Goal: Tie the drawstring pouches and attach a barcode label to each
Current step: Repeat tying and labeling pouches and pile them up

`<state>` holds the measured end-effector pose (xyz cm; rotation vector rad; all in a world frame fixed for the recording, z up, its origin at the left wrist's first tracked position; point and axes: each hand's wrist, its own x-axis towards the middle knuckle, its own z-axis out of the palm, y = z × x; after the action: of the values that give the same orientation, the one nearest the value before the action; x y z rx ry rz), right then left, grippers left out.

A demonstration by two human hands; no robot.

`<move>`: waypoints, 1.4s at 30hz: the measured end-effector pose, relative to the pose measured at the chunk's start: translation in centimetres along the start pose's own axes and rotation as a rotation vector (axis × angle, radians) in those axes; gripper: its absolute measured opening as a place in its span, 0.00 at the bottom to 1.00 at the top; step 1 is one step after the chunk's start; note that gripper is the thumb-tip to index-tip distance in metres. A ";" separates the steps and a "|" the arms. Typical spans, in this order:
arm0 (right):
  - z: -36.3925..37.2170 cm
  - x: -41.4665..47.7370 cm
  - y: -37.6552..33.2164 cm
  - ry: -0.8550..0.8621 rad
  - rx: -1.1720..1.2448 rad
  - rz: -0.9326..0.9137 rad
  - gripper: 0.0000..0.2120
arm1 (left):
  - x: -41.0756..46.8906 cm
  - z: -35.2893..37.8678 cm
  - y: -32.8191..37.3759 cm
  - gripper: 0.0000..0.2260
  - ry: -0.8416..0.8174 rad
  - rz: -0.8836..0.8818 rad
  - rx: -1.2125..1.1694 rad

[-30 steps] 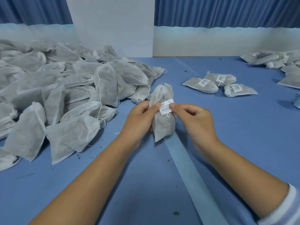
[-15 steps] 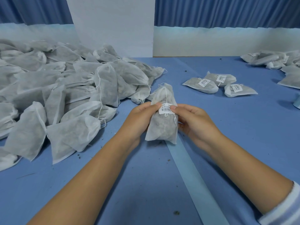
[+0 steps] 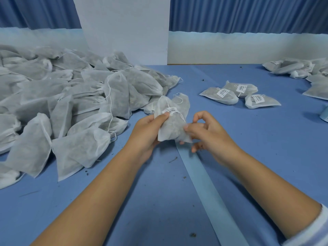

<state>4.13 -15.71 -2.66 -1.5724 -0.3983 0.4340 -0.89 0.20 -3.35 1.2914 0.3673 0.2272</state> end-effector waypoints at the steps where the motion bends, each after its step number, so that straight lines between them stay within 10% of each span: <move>1: 0.1 -0.1 0.0 -0.036 -0.023 -0.029 0.10 | 0.0 -0.1 0.1 0.09 0.008 0.005 0.003; 11: -0.3 0.0 0.2 -0.055 -0.020 -0.070 0.09 | 1.1 -0.3 -0.2 0.16 0.252 -0.023 0.148; 18: -0.5 0.5 -0.5 0.260 0.497 -0.271 0.20 | 1.7 -0.9 -0.6 0.06 0.261 -0.047 0.132; 26: 0.4 0.4 0.4 0.171 0.239 -0.120 0.14 | 2.2 -2.0 -1.7 0.05 0.319 0.226 0.522; 34: 0.7 0.5 0.9 0.098 0.161 -0.103 0.14 | 2.9 -1.8 -2.2 0.23 0.137 0.049 0.473; 38: 0.6 0.5 1.1 0.055 0.165 -0.081 0.14 | 2.2 -1.8 -1.7 0.06 0.152 0.095 0.823; 42: 0.6 0.4 1.1 0.024 0.161 -0.043 0.13 | 0.6 -1.2 -1.0 0.15 0.190 0.265 0.981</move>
<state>4.18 -15.05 -3.80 -1.4095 -0.3692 0.4036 -0.83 1.23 -4.71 2.3007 0.4932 0.4223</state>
